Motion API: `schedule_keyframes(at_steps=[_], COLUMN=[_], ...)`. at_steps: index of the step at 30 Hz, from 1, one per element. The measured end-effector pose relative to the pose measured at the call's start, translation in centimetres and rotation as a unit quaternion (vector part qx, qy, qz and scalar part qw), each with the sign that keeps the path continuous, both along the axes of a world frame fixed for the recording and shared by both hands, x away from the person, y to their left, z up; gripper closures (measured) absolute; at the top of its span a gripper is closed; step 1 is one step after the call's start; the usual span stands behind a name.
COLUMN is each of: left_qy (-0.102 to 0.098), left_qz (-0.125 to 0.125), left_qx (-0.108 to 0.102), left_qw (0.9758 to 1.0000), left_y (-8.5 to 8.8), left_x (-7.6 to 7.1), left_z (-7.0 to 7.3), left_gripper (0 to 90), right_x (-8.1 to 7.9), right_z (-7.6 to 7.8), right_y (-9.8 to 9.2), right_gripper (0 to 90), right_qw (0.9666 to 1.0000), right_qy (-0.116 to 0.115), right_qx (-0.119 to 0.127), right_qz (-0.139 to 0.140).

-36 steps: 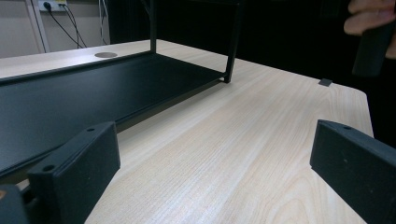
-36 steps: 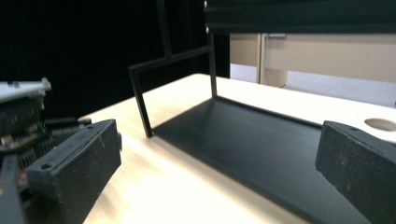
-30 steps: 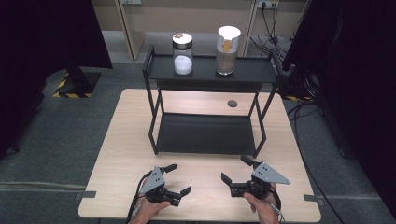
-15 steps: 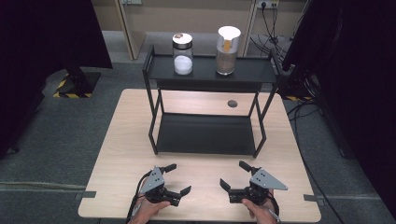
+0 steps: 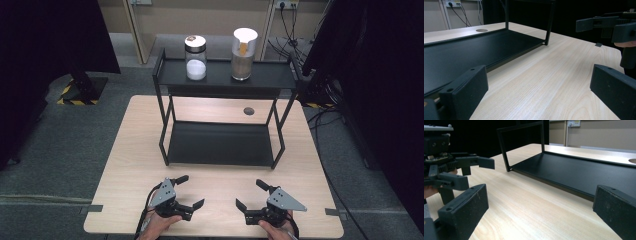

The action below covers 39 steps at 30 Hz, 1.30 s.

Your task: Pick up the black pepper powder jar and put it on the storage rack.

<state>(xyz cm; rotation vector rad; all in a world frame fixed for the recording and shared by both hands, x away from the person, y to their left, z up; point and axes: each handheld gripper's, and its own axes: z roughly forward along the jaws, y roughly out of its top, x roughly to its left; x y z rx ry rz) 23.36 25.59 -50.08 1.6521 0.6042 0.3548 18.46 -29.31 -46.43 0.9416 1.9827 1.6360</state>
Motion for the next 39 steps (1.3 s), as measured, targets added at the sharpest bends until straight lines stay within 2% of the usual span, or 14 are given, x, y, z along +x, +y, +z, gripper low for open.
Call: schedule_keyframes(at_steps=[39], left_qy=[0.000], left_qz=[0.002], left_qx=[0.000], left_qw=[1.0000], left_y=[0.02], left_x=[-0.03], left_z=[-0.06], left_gripper=[1.1], right_x=[0.01], right_z=[-0.22], right_y=[-0.17], right_gripper=[0.3], right_qw=[1.0000], right_qy=[0.005], right_qx=[0.003], right_qz=[-0.004])
